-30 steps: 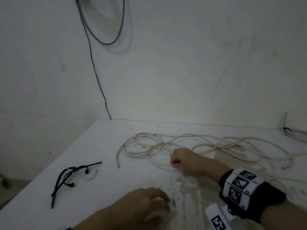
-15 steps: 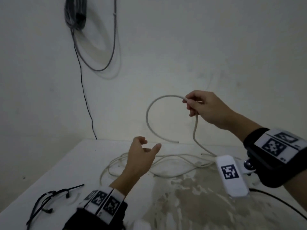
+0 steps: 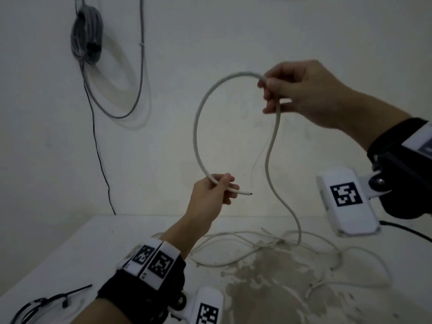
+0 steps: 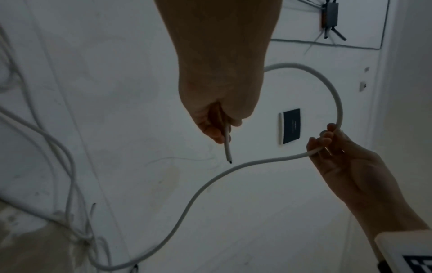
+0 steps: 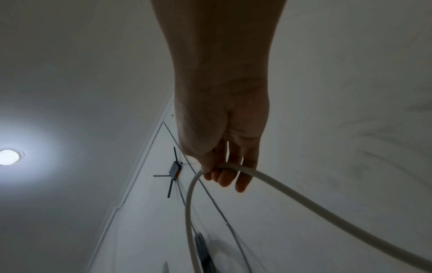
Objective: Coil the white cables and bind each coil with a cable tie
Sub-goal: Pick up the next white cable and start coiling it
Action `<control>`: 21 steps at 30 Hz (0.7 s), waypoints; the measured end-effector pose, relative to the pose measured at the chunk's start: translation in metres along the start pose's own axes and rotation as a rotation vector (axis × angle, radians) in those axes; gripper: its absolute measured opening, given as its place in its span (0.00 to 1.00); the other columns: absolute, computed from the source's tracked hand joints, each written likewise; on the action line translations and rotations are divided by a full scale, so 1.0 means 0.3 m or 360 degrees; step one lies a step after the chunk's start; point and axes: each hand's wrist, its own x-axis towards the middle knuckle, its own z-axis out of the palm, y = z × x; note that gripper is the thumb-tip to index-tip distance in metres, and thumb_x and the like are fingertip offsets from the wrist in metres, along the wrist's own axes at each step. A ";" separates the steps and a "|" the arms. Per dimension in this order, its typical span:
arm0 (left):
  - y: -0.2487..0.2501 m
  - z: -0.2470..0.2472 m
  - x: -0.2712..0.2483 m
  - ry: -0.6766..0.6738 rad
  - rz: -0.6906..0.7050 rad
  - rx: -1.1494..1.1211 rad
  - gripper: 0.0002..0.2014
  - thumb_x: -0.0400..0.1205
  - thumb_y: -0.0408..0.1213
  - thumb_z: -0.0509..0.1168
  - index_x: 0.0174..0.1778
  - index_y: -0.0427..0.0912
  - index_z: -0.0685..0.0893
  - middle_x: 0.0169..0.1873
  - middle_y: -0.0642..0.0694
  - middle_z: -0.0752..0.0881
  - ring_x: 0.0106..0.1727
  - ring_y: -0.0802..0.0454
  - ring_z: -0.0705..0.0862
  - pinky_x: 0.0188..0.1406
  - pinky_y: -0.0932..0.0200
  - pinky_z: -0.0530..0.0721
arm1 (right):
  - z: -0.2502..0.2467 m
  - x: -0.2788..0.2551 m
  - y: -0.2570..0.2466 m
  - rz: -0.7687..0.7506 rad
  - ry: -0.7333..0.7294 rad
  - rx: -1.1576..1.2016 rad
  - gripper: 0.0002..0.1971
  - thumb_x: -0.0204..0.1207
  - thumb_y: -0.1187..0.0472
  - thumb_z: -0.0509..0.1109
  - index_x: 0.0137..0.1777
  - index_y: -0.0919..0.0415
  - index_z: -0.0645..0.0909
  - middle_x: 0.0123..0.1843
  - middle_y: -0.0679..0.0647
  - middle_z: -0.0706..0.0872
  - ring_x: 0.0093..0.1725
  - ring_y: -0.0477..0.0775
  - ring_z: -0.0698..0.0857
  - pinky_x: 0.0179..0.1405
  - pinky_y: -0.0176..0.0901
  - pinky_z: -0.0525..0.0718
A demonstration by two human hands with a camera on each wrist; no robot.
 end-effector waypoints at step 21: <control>0.024 -0.054 -0.120 0.0160 -0.0479 0.0002 0.18 0.78 0.50 0.67 0.35 0.37 0.85 0.24 0.48 0.86 0.25 0.57 0.83 0.21 0.68 0.76 | 0.328 -0.196 0.264 0.0469 0.0170 0.0389 0.02 0.74 0.68 0.73 0.41 0.64 0.88 0.28 0.52 0.85 0.28 0.47 0.82 0.31 0.34 0.81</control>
